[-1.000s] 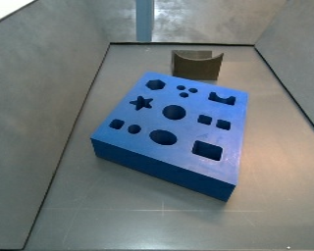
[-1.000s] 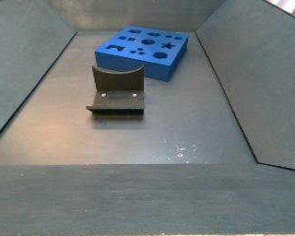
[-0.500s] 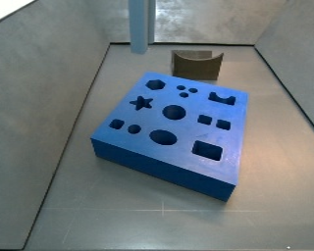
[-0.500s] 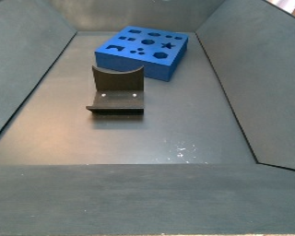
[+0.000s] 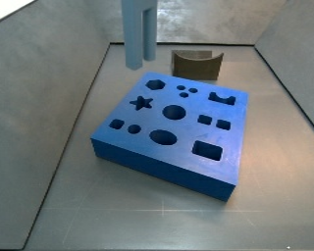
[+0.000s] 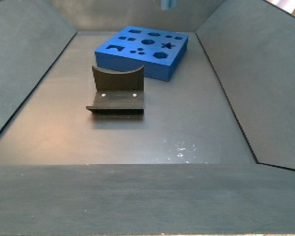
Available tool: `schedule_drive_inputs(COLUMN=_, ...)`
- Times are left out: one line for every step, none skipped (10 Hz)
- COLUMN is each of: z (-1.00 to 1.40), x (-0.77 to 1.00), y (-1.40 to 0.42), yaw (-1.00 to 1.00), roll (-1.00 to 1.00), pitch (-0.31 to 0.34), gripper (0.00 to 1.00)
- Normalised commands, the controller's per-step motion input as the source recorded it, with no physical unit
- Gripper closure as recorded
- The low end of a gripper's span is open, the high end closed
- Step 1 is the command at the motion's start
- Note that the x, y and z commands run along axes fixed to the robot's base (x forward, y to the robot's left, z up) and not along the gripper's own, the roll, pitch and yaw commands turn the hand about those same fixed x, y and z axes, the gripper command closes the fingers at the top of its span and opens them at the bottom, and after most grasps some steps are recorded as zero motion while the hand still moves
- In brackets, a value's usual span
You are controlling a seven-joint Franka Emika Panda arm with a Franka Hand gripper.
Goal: Pick up the square-circle object. Move up. Move to above the board. Insert the square-circle object.
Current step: Insert the square-circle object.
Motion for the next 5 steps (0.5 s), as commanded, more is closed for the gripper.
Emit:
schedule_drive_inputs(z=-0.29, x=0.00, y=0.00, yaw=-1.00, roll=0.00, pitch=0.000, gripper=1.00)
schedule_drive_inputs(z=-0.29, x=0.00, y=0.00, yaw=-1.00, roll=0.00, pitch=0.000, gripper=1.00)
schedule_drive_inputs(z=-0.29, x=0.00, y=0.00, yaw=-1.00, roll=0.00, pitch=0.000, gripper=1.00)
schedule_drive_inputs(z=-0.29, x=0.00, y=0.00, yaw=-1.00, roll=0.00, pitch=0.000, gripper=1.00)
schedule_drive_inputs(z=-0.29, x=0.00, y=0.00, yaw=-1.00, roll=0.00, pitch=0.000, gripper=1.00)
